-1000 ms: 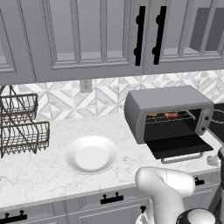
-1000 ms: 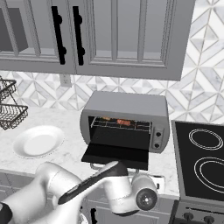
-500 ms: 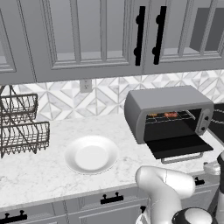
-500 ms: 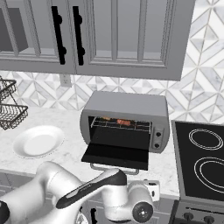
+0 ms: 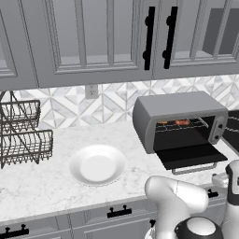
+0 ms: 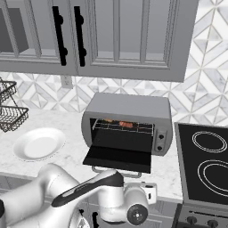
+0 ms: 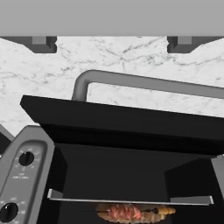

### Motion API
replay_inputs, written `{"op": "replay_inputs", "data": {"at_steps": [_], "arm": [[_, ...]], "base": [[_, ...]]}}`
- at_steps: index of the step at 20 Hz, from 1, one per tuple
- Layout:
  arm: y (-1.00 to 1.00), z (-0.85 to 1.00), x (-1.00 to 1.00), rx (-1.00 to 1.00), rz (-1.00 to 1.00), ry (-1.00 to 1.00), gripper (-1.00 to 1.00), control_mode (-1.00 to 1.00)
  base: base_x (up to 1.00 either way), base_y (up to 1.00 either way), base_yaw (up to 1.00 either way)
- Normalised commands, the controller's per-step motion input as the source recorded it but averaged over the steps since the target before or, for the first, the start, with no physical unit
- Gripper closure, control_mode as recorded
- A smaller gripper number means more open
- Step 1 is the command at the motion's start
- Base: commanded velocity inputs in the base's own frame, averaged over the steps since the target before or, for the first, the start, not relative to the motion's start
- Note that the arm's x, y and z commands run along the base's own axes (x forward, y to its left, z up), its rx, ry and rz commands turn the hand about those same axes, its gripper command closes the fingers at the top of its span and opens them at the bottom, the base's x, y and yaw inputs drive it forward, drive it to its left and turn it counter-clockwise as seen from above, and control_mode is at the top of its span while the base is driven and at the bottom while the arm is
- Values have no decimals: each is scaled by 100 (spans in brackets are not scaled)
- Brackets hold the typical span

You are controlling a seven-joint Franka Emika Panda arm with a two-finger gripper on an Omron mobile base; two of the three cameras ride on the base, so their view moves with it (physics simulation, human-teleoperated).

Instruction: Pick up the kebab skewer and baguette bread, and place them inside the toaster oven. Close the toaster oven door and start by setting the timer.

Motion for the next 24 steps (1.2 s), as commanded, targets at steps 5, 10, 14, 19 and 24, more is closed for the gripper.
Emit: {"op": "replay_inputs", "data": {"at_steps": [5, 10, 14, 19, 24], "arm": [[-3, -10, 14, 3, 6, 0, -100, -100], [0, -6, 9, 3, 4, 0, -100, -100], [0, -9, 2, 6, 2, 0, -100, -100], [0, -10, 17, 5, 0, 0, -100, -100], [-2, -13, 20, 2, 0, 0, -100, -100]], "base": [[0, 0, 0], [0, 0, 0], [0, 0, 0], [0, 0, 0], [0, 0, 0]]}}
